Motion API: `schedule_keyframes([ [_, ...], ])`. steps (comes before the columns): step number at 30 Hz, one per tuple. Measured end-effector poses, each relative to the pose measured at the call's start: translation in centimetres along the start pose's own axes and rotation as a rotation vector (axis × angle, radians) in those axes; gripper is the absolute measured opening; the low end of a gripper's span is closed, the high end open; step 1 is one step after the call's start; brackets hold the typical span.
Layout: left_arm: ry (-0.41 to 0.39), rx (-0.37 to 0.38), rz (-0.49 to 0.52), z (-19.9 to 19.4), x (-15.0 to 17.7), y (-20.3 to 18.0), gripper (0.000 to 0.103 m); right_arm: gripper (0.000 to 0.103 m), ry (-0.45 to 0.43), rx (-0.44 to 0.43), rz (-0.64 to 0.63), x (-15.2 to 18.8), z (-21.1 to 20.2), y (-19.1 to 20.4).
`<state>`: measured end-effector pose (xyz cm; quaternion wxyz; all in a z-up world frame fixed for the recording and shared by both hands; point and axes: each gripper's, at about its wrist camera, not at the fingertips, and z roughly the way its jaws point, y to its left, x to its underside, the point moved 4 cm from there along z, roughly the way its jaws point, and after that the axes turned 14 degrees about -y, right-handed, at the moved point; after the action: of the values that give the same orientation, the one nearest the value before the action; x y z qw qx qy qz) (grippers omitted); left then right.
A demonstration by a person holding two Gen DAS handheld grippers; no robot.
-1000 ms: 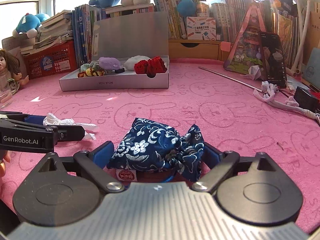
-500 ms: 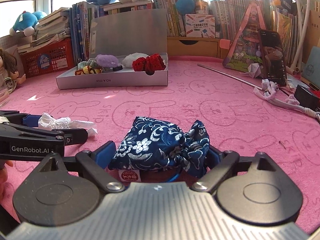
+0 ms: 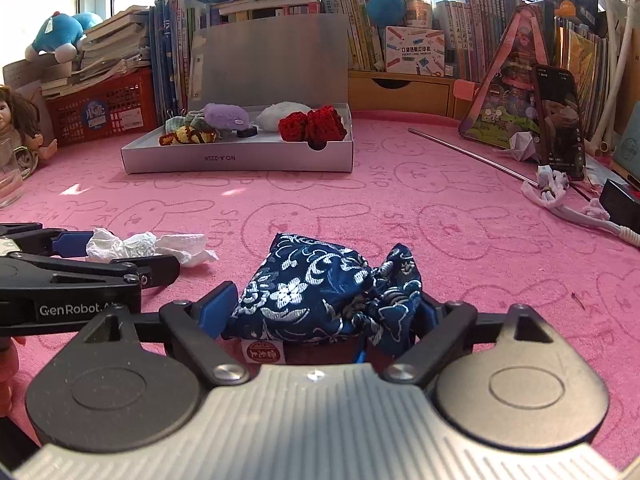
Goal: Organize objects
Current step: 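Grasp white tissue-wrapped doll with left tool while right tool grasps blue floral pouch, then carry white doll into box with left tool while right tool carries blue pouch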
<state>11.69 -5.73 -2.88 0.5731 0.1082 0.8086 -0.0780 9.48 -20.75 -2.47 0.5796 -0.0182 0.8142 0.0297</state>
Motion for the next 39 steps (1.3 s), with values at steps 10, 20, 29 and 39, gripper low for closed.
schedule_keyframes([
  [10, -0.007, -0.018, -0.044, -0.8, -0.1, 1.3, 0.041, 0.084, 0.000, -0.056, -0.011, -0.7, 0.7, 2.0],
  [20, -0.003, -0.031, -0.060, -0.8, -0.2, 2.1, 0.041, 0.079, -0.005, -0.067, -0.038, -1.1, 0.9, 3.1],
  [29, -0.010, -0.033, -0.090, -1.0, -0.4, 2.3, 0.041, 0.076, -0.018, -0.063, -0.030, -1.3, 0.7, 3.1],
  [39, -0.043, -0.023, -0.093, -1.6, -1.4, 2.4, 0.041, 0.075, -0.071, -0.073, -0.042, -2.4, 0.1, 3.3],
])
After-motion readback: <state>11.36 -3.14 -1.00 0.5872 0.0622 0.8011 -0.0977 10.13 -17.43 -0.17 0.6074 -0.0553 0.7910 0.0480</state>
